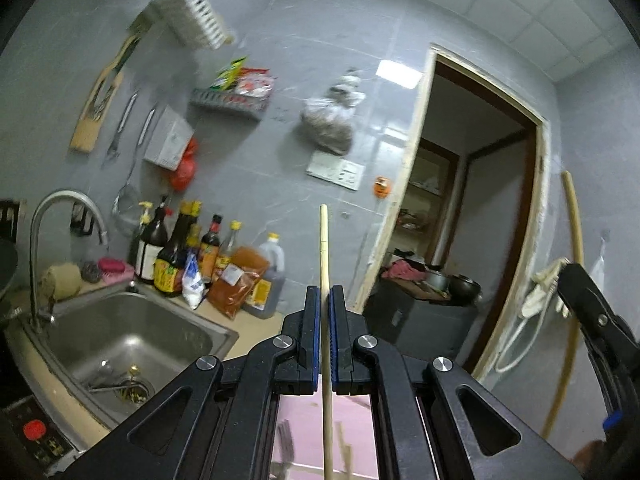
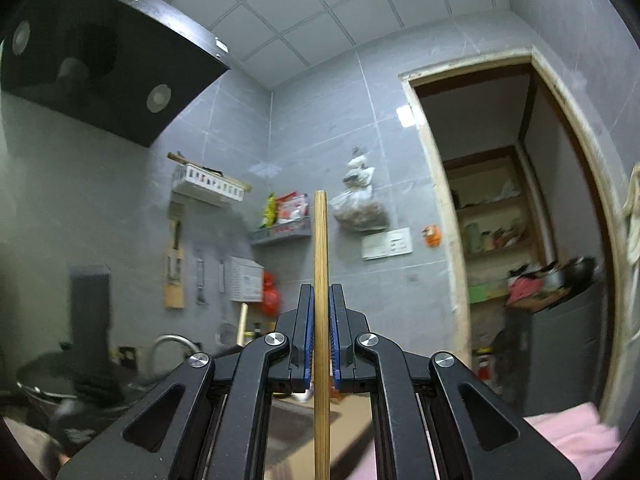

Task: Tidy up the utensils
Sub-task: 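Lift both chopsticks upright with the left and right grippers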

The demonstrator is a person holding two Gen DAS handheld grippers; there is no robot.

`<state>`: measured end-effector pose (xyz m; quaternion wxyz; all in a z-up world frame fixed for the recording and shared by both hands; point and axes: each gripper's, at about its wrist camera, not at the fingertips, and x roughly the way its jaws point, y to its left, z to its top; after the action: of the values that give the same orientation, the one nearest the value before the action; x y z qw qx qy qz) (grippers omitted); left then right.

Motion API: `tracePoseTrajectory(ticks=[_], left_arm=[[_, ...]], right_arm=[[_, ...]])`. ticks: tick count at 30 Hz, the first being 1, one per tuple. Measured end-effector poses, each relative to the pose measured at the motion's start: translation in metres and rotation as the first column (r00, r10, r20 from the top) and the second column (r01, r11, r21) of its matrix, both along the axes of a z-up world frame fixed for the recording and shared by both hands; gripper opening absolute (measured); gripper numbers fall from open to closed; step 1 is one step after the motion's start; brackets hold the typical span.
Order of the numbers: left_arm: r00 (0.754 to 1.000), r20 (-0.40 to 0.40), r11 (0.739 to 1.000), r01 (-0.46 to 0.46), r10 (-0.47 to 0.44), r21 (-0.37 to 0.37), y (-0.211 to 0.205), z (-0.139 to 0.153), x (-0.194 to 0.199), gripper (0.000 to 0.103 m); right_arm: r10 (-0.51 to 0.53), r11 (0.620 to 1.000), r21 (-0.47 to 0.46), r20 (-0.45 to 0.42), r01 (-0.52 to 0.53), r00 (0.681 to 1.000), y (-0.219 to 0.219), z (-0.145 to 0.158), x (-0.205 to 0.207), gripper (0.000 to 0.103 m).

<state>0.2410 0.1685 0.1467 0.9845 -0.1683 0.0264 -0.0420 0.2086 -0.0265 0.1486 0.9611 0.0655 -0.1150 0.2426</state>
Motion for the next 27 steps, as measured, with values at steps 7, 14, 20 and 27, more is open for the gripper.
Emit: tracePoseTrajectory(ticks=[7,14,20,27], left_arm=[[0.999,-0.026,1.0,-0.028,0.028,-0.013,0.011,-0.021,0.012,0.002],[0.997,-0.05,0.998,-0.052,0.053,0.03,0.005,-0.042,0.019,0.002],[0.995,-0.071,0.997,-0.062,0.065,0.043,0.003,-0.056,0.024,0.002],[0.995,-0.074,0.997,-0.066,0.069,0.038,0.0,-0.064,0.026,0.002]], right_arm=[[0.006,1.0,0.01,-0.011,-0.006,1.0,0.009,-0.025,0.016,0.005],[-0.009,1.0,-0.014,0.011,0.009,1.0,0.02,-0.044,0.025,0.005],[-0.006,1.0,-0.012,0.012,0.006,1.0,0.024,-0.056,0.029,0.005],[-0.03,0.999,-0.017,0.024,0.03,0.999,0.028,-0.063,0.033,0.005]])
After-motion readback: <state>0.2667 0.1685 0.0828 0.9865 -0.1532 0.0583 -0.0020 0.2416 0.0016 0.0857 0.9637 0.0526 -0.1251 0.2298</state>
